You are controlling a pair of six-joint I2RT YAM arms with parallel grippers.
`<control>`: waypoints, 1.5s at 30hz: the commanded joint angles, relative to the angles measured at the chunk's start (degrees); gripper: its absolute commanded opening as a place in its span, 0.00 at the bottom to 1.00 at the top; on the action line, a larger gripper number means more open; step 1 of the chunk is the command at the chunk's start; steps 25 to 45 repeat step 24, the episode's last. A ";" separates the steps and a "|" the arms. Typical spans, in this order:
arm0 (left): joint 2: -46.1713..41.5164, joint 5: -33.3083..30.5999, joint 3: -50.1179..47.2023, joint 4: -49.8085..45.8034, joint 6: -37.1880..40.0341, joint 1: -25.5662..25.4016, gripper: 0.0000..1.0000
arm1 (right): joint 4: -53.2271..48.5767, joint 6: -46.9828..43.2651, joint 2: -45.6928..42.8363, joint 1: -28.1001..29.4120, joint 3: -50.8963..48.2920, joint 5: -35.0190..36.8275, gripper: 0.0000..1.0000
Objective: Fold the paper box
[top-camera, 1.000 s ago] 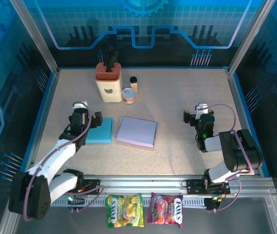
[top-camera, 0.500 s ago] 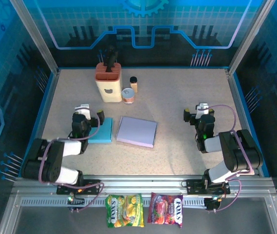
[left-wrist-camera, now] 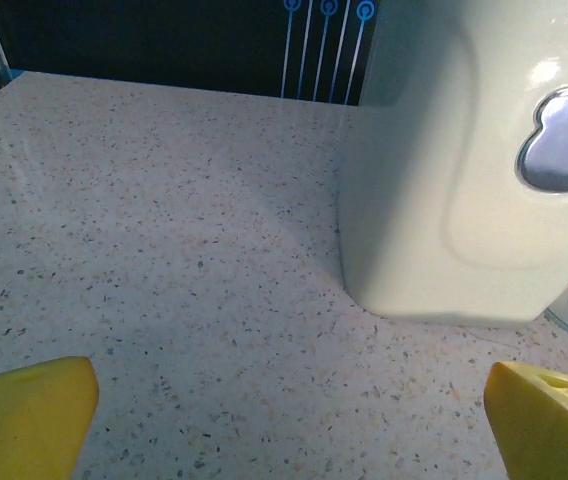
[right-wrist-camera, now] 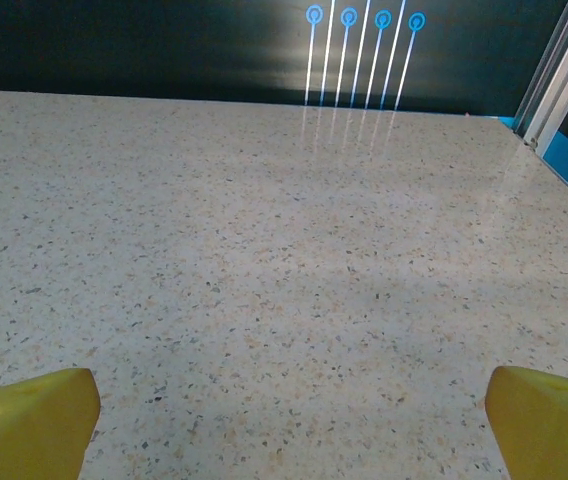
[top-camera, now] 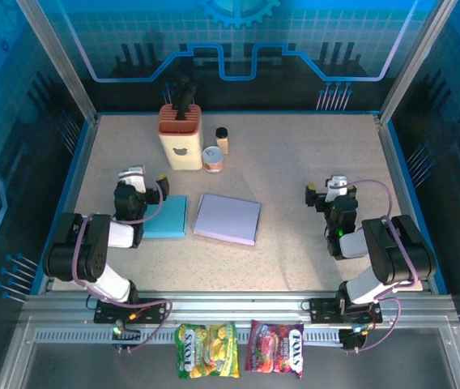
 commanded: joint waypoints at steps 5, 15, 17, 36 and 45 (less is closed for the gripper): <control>-0.74 2.27 -0.06 -1.87 -0.97 0.35 0.99 | -10.04 -0.81 -0.25 0.69 6.99 0.19 1.00; -0.66 7.41 2.09 -5.94 1.34 0.19 0.99 | -10.13 -1.15 0.00 1.27 7.18 1.28 1.00; -0.73 7.41 2.13 -5.87 1.34 0.18 0.99 | -10.02 -1.35 0.00 1.42 7.16 1.44 1.00; -0.67 7.41 2.09 -5.92 1.34 0.18 0.99 | -8.51 -1.85 0.08 2.16 6.51 2.51 1.00; -0.67 7.41 2.09 -5.92 1.34 0.18 0.99 | -8.51 -1.85 0.08 2.16 6.51 2.51 1.00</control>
